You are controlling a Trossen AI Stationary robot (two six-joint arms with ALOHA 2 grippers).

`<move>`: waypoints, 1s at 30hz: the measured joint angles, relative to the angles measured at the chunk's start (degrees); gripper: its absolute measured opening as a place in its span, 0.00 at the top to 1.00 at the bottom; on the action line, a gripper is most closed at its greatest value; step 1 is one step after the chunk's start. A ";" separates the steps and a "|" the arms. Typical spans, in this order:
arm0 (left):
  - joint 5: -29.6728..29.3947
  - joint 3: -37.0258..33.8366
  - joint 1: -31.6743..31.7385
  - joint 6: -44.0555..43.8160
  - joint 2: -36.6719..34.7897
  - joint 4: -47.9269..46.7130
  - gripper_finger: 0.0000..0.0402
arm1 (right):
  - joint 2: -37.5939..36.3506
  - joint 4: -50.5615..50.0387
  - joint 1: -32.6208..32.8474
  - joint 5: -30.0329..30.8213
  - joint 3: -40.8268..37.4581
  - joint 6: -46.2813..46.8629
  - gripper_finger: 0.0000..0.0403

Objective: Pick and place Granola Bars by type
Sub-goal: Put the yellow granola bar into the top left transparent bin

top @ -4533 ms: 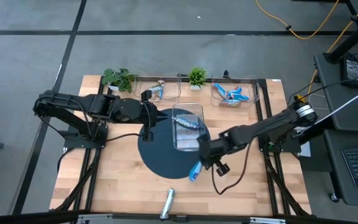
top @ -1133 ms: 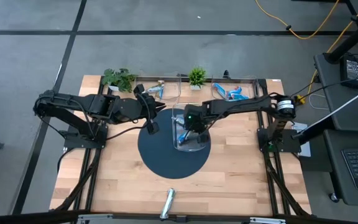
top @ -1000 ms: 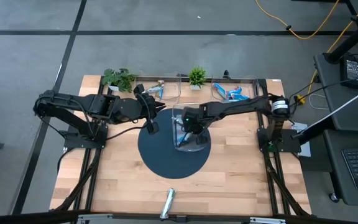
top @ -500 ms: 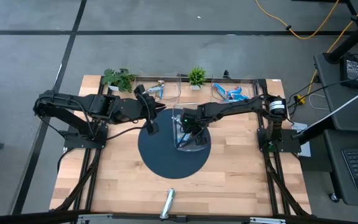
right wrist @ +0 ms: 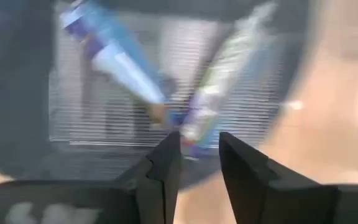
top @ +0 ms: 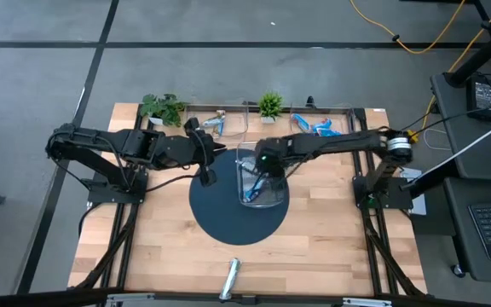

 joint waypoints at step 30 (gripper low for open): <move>29.95 -4.76 -21.66 -29.84 15.23 2.18 0.94 | -38.40 -8.26 0.07 8.60 -8.41 -0.57 0.75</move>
